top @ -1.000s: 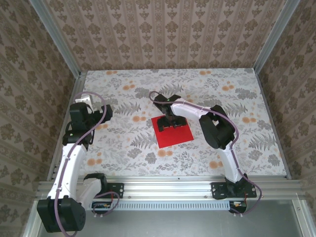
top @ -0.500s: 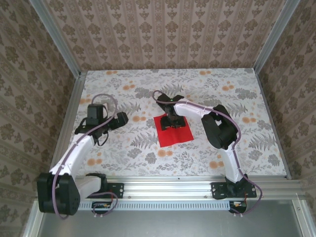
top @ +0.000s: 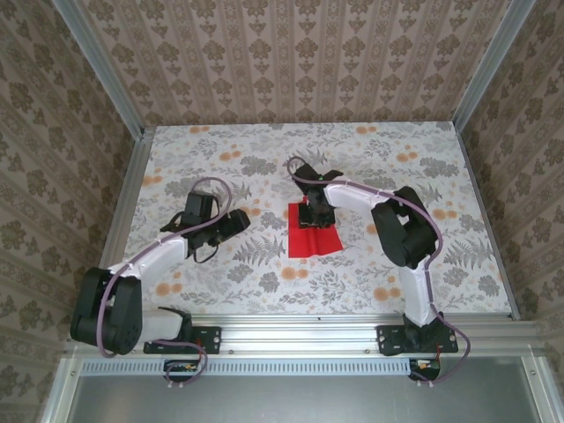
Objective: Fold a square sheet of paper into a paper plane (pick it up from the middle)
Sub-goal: Fold the square sheet of paper in half at the center of the table.
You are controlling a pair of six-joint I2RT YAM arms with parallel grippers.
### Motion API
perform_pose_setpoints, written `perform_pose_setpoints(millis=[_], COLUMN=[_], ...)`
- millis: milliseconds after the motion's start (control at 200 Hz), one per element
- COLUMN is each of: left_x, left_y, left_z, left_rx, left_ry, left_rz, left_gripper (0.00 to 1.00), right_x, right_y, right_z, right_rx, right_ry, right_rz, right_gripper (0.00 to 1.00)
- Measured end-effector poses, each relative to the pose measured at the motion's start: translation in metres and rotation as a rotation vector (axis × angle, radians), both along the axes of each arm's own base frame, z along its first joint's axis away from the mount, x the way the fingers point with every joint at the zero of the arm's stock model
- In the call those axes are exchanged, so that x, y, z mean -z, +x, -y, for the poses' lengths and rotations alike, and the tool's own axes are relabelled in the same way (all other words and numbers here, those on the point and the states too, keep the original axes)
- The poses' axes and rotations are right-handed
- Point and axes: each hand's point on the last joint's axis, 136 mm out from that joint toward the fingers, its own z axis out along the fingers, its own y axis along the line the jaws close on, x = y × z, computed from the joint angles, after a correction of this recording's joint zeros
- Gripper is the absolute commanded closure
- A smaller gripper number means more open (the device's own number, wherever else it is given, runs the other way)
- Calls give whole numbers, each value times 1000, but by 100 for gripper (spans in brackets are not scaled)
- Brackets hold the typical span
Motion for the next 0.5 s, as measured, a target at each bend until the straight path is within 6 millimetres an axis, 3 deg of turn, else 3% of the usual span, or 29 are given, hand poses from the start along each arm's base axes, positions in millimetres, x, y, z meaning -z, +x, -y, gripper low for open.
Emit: perform_pose_setpoints(millis=[165,395,500], left_x=[0,-8,-12], left_y=[8,14,17], left_z=[16,39,45], left_rx=[5,37,41], left_ry=[-71,-162,-195], left_rz=[2,25,36], left_gripper=[30,26,24], right_x=[-12,-86,-103], right_y=[-4,5,12], right_z=[-13,-37,-36], right_rx=[33,37,41], right_ry=[213,634,771], right_rz=[-16,56,77], right_gripper=[70,70,70])
